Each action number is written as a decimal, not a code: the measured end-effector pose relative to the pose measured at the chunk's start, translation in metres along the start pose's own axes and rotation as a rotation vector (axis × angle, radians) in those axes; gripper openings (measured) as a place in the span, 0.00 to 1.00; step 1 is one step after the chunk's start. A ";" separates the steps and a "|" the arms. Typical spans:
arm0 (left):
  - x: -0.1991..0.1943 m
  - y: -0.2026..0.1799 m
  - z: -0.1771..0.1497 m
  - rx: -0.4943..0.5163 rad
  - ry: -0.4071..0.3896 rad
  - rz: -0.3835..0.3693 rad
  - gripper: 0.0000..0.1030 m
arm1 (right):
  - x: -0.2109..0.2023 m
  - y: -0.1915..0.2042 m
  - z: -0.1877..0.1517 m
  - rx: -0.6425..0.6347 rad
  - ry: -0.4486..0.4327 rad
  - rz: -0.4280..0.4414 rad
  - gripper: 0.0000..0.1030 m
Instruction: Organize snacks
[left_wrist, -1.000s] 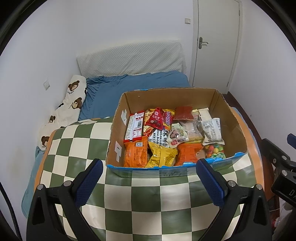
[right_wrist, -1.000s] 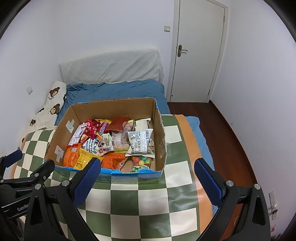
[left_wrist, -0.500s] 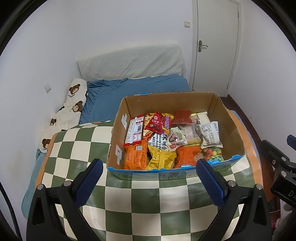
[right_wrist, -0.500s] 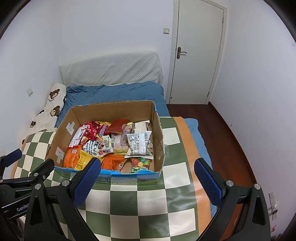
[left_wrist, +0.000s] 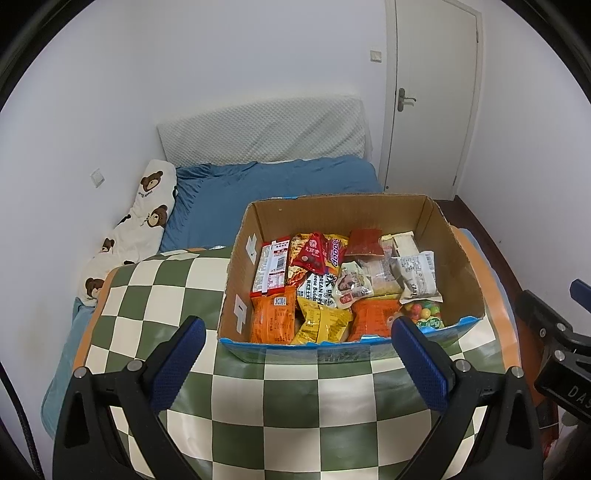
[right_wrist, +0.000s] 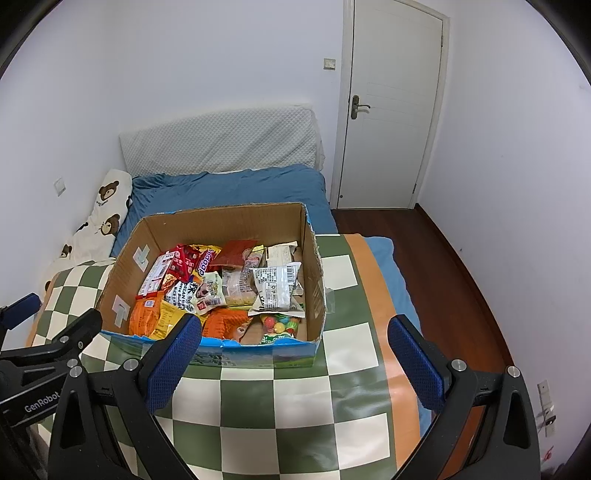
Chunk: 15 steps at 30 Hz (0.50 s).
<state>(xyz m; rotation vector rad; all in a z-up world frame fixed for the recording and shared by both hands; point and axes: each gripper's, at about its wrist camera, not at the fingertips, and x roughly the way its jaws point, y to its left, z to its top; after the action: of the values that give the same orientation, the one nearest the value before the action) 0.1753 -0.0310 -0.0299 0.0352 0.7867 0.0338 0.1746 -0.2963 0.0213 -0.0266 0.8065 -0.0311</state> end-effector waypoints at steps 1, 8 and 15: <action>0.000 0.000 0.000 0.000 -0.001 0.000 1.00 | 0.000 0.000 0.000 0.001 0.002 0.001 1.00; 0.000 -0.001 0.000 0.000 -0.005 -0.002 1.00 | -0.003 -0.001 -0.002 0.006 0.005 -0.006 1.00; -0.001 -0.001 0.000 0.000 -0.007 -0.002 1.00 | -0.003 -0.002 -0.002 0.004 0.003 -0.006 1.00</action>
<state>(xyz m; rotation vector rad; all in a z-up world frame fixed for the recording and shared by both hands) 0.1747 -0.0323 -0.0286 0.0346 0.7800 0.0313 0.1715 -0.2977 0.0223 -0.0254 0.8096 -0.0387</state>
